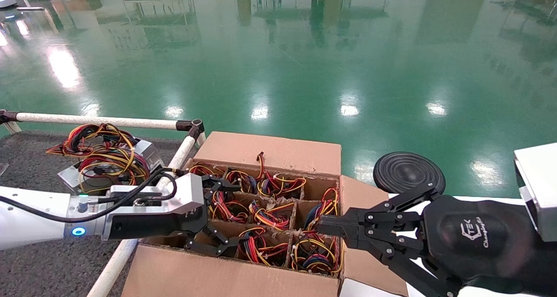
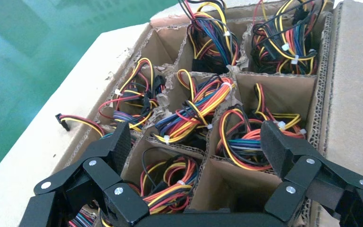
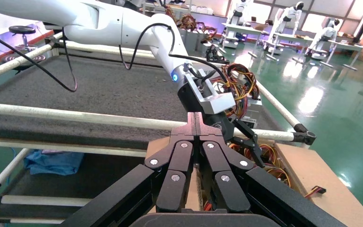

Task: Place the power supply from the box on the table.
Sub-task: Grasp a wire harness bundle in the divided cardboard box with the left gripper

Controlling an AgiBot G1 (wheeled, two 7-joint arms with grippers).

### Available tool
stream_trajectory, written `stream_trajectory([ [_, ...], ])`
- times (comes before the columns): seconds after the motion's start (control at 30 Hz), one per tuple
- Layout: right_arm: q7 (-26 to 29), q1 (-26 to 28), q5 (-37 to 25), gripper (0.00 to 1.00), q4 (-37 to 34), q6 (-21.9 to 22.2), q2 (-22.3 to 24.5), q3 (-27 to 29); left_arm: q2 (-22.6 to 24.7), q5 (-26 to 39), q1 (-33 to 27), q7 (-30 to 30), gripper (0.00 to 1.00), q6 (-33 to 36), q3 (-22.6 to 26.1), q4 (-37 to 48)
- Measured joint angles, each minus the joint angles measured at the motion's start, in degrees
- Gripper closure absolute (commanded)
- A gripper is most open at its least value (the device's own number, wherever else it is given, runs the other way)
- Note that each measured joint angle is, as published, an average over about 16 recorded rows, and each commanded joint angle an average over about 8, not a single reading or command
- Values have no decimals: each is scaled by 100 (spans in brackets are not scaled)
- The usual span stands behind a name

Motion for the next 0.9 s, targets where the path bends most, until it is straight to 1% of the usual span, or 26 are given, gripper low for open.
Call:
stream_trajectory([
  [0.9,0,0,0,100,0,0,0,0,435,-477,-186,733,0,221,353,1059],
])
